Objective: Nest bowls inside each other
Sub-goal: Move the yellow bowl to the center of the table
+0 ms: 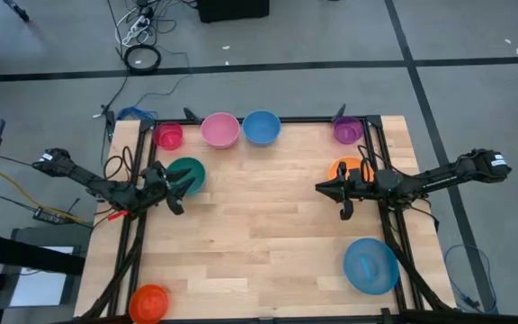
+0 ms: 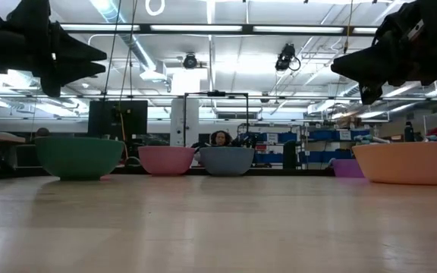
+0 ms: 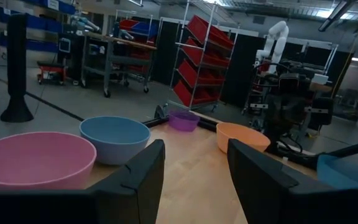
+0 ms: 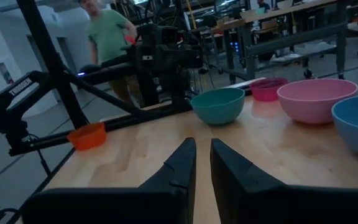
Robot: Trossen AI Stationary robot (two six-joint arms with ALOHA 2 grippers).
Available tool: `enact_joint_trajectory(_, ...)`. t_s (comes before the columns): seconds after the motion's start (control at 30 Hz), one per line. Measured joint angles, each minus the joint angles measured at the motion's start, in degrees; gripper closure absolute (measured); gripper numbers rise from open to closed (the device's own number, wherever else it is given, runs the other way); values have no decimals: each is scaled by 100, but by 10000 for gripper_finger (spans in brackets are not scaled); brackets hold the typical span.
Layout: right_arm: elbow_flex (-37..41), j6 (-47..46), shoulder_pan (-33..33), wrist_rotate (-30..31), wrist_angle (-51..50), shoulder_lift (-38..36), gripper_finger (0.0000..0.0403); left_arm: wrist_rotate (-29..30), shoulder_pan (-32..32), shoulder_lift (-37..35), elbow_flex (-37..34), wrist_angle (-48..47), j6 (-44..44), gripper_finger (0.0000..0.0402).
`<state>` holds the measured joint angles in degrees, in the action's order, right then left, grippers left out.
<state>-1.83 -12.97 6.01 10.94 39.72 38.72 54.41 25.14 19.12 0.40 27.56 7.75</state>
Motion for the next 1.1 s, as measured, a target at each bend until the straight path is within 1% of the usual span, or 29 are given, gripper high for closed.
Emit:
enact_joint_trajectory(0.1, 0, 4, -93, 14, -161, 2, 364, -83, -1, -1, 0, -3, 16, 218)
enact_joint_trajectory(0.33, -2, -36, -407, 17, -662, -2, 364, -653, 1, -1, 2, -18, 153, 218)
enact_joint_trajectory(0.43, -2, -55, -584, -7, -997, -3, 364, -959, 1, 1, 0, -87, 166, 218)
enact_joint_trajectory(0.5, -6, -142, -713, -13, -1389, -32, 364, -1137, 1, 1, 0, -190, 172, 218)
enact_joint_trajectory(0.57, -173, -276, -868, -13, -2215, -96, 364, -1227, 0, 1, 1, -312, 208, 218)
enact_joint_trajectory(0.63, -570, -376, -1035, -6, -3393, -164, 364, -1268, 1, -1, 2, -410, 295, 218)
enact_joint_trajectory(0.73, -1465, -393, -1241, 11, -5308, -154, 364, -1274, 1, 1, 1, -515, 321, 218)
enact_joint_trajectory(0.8, -2140, -398, -1305, 19, -6192, -84, 364, -1271, 1, -1, 0, -518, 316, 218)
enact_joint_trajectory(0.9, -3009, -625, -1359, 20, -7281, 172, 364, -1270, 0, 1, 1, -527, 294, 218)
enact_joint_trajectory(0.97, -3402, -894, -1367, 19, -7952, 446, 360, -1253, -1, 1, 2, -528, 292, 218)
enact_joint_trajectory(1.03, -3614, -1172, -1367, 17, -8555, 793, 350, -1249, 1, -1, 2, -526, 288, 218)
enact_joint_trajectory(1.1, -3666, -1392, -1363, -3, -8858, 1157, 331, -1247, 1, 1, 1, -528, 284, 218)
